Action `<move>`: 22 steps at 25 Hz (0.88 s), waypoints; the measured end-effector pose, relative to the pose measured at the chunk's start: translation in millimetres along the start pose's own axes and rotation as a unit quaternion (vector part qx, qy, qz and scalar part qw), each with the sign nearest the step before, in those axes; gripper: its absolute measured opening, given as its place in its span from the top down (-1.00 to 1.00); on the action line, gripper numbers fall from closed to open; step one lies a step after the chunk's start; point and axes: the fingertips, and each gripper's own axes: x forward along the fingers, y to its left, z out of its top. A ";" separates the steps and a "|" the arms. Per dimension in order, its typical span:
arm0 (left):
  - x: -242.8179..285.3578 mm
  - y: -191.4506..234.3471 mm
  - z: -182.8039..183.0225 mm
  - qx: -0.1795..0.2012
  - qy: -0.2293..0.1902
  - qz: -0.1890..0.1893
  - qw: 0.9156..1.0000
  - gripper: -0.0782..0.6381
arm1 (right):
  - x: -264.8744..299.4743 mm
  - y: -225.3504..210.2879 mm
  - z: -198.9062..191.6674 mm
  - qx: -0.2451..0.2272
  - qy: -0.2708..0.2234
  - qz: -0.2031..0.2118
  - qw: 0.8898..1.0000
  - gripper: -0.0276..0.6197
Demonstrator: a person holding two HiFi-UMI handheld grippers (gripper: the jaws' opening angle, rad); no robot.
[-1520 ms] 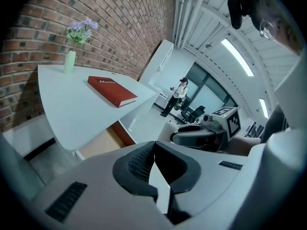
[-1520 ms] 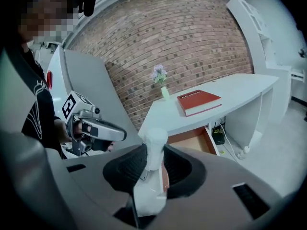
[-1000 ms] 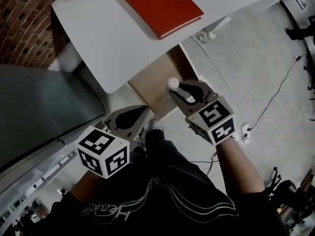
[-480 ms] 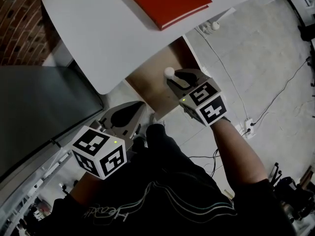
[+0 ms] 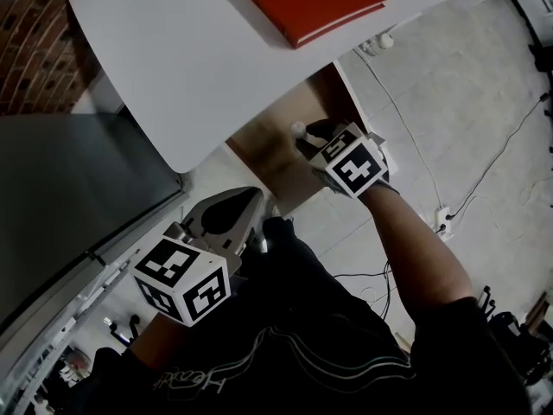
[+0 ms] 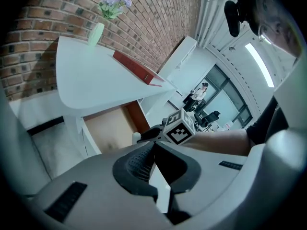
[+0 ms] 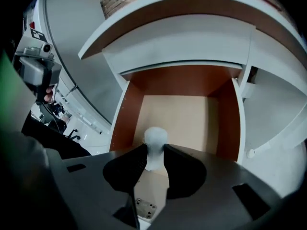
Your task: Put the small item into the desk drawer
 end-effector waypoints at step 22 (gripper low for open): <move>5.2 23.4 -20.6 -0.027 -0.006 -0.013 1.000 0.72 | 88.2 -2.5 -31.6 -0.037 0.137 0.046 0.989 0.54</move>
